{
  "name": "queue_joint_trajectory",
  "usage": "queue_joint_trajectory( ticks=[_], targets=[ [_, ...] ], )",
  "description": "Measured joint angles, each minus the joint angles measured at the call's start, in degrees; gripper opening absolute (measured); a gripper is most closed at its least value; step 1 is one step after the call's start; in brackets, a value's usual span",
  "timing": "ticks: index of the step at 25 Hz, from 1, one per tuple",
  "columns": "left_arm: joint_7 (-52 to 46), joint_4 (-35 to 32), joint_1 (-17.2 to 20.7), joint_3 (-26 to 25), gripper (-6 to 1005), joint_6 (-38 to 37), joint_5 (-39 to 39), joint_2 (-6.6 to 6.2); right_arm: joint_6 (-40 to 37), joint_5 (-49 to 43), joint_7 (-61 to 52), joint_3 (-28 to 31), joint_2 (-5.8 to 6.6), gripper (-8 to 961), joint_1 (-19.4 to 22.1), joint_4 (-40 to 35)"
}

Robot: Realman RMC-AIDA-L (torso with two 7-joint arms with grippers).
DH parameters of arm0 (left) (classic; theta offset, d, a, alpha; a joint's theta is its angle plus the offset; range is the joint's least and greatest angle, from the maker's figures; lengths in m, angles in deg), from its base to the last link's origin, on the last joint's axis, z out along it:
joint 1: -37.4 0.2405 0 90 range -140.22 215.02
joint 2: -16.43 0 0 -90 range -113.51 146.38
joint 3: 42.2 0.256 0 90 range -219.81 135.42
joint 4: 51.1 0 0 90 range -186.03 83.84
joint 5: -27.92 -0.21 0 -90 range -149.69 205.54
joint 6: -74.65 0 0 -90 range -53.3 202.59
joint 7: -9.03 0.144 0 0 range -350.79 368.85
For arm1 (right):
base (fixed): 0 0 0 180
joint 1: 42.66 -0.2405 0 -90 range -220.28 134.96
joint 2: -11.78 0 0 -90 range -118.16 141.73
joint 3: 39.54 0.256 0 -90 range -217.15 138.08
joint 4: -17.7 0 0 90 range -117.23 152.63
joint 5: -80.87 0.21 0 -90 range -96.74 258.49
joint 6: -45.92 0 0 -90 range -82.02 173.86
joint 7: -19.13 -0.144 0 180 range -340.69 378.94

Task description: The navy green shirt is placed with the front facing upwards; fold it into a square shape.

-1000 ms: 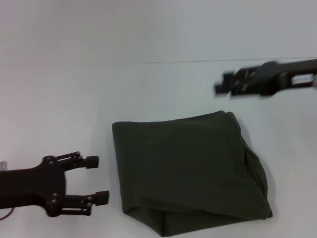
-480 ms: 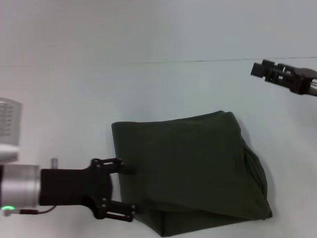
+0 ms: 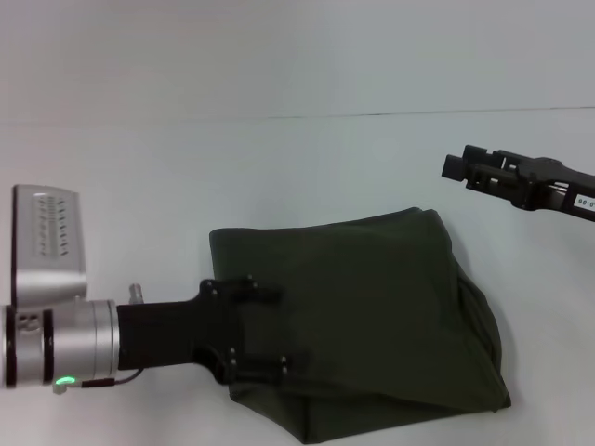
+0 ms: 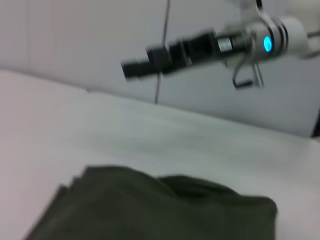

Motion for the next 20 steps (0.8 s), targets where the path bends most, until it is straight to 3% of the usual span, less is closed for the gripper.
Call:
queue_joint_trajectory(
  ticks=[10,20],
  targets=[
    [13.70,8.06,1.07,0.79,920,8.36,4.46,0.00,-0.68,0.09,0.25,-0.86,-0.28,664,0.76,0.28],
    [16.72,9.24,2.25,5.21,919,13.55,3.43,0.06,-2.46,0.13,-0.19,-0.40,-0.24,664,1.31,0.30]
  ],
)
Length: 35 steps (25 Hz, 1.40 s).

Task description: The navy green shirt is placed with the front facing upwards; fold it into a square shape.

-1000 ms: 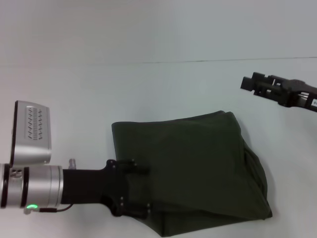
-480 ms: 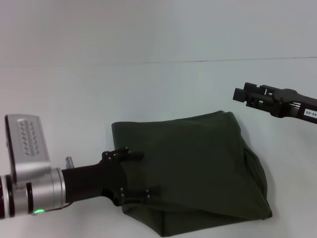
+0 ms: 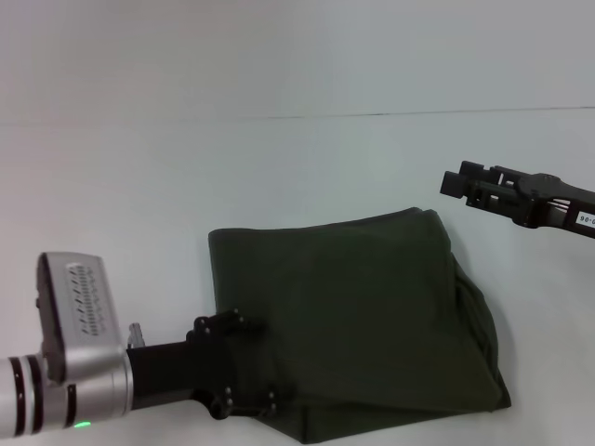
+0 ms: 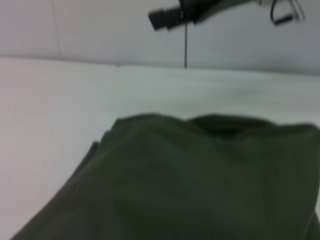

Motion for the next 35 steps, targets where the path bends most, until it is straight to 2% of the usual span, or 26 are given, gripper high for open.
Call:
queue_joint_trajectory(
  ticks=[5,9,14,20,23,27,28,35],
  targets=[
    [0.02,0.00,0.31,3.96,919,4.18,0.23,0.04,-0.21,0.00,-0.10,-0.19,0.03,664,0.00,0.00],
    [-0.41,-0.70,0.62,3.68,920,3.58,0.43,0.03,-0.48,0.00,-0.23,-0.18,0.16,664,0.04,0.00],
    [-2.23,-3.40,1.33,0.71,920,-2.41,1.95,-0.01,-1.31,-0.01,0.55,-1.33,0.34,664,0.06,-0.03],
    [-2.54,-4.10,1.44,-8.28,919,-11.97,3.54,-0.32,-2.84,-0.09,8.83,-7.11,-0.01,664,0.74,-0.05],
    [-2.54,-4.16,1.83,-11.30,919,-13.26,3.56,-0.42,-1.90,-2.46,14.39,-9.40,-0.95,664,1.54,0.25],
    [-2.62,-3.90,2.24,-13.59,920,-13.60,4.01,-0.45,2.13,-8.30,22.67,-9.68,-2.22,664,2.13,2.98],
    [-2.64,-3.81,2.29,-13.83,920,-13.62,4.18,-0.44,4.45,-9.05,25.16,-9.72,-2.26,664,2.19,5.40],
    [-4.98,-3.31,2.28,-14.32,920,-13.42,4.98,-0.41,11.27,-9.77,30.10,-9.79,-2.25,664,2.87,9.61]
  ],
)
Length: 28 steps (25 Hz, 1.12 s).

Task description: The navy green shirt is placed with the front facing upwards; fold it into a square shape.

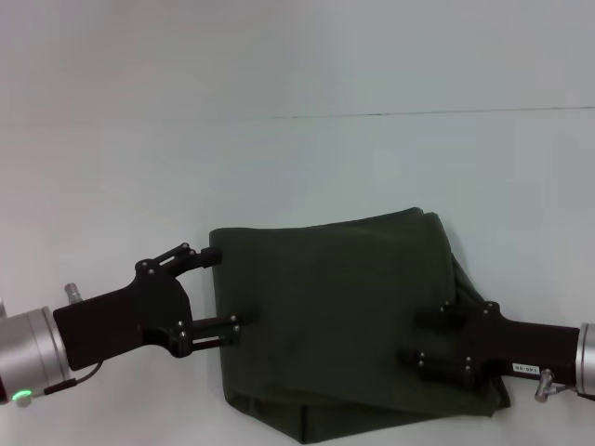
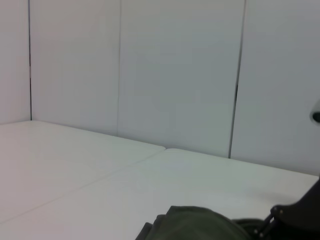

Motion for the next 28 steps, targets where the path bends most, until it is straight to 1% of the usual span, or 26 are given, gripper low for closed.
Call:
queue_joint_trajectory(
  ticks=[7,11,14,15,16,17,18,20,22,23,24,25,28],
  targets=[
    [-0.34,0.36,-0.11,-0.05,920,0.15,0.63,0.11,3.01,-1.38,0.68,-0.11,0.01,664,0.06,0.70],
    [-1.90,0.47,-0.22,-0.06,919,0.28,0.68,0.01,2.17,-1.38,0.71,0.77,0.04,664,0.36,0.32],
    [-4.45,0.36,-0.33,-0.06,919,0.28,0.69,-0.08,-2.62,0.41,1.02,3.66,0.23,664,1.28,-1.12],
    [-5.43,0.24,-0.36,-0.06,919,0.28,0.69,-0.12,-4.94,1.32,1.32,5.25,0.32,664,1.76,-1.73],
    [-7.28,0.00,-0.47,-0.06,919,0.13,0.69,-0.16,-8.62,2.86,2.08,8.22,0.44,664,2.50,-2.39],
    [-8.83,-0.25,-0.57,-0.02,919,0.00,0.62,-0.21,-10.46,3.73,2.49,10.26,0.53,664,2.90,-2.65],
    [-10.93,-0.56,-0.73,0.05,919,-0.18,0.45,-0.30,-10.46,3.73,2.49,10.26,0.53,664,2.90,-2.65],
    [-17.42,-1.69,-1.29,0.42,919,-0.51,-0.78,-0.56,-13.21,5.36,3.31,14.72,0.62,664,3.69,-2.75],
    [-23.98,-2.47,-2.36,0.59,920,-0.59,-2.85,-1.21,-14.82,6.73,4.02,19.00,0.62,664,4.56,-2.53],
    [-28.21,-2.74,-3.30,0.63,920,-0.68,-4.35,-1.69,-15.43,7.39,4.33,22.51,0.49,664,5.19,-2.35],
    [-32.67,-2.74,-4.41,0.64,920,-0.82,-6.30,-2.32,-15.43,7.39,4.33,22.51,0.49,664,5.19,-2.35],
    [-37.94,-2.56,-5.75,0.65,920,-1.24,-8.44,-2.99,-15.52,7.52,4.32,24.18,0.39,664,5.53,-2.29],
    [-48.44,-1.92,-9.43,0.66,920,-3.31,-13.30,-4.65,-15.54,7.58,4.22,26.16,0.36,664,6.29,-2.23]
  ],
)
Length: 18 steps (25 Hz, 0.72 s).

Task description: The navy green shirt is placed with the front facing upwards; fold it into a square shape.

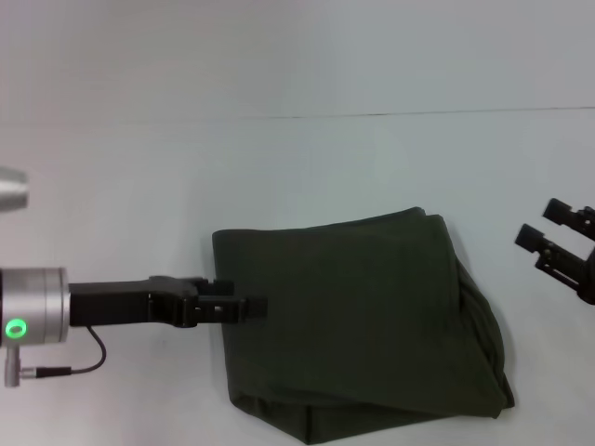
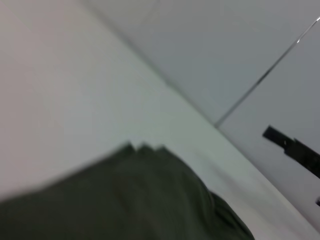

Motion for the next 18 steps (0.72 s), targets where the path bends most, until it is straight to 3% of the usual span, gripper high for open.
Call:
queue_joint_trajectory(
  ticks=[6,18],
  targets=[
    [-20.34,0.63,-6.20,-0.30,919,-0.18,-7.12,-2.62,0.11,0.02,0.26,1.28,0.07,664,1.24,0.01],
    [-29.58,7.19,-11.66,0.49,920,10.82,-15.56,-1.88,0.02,0.00,1.88,3.41,-0.17,664,2.71,0.17]
  ],
)
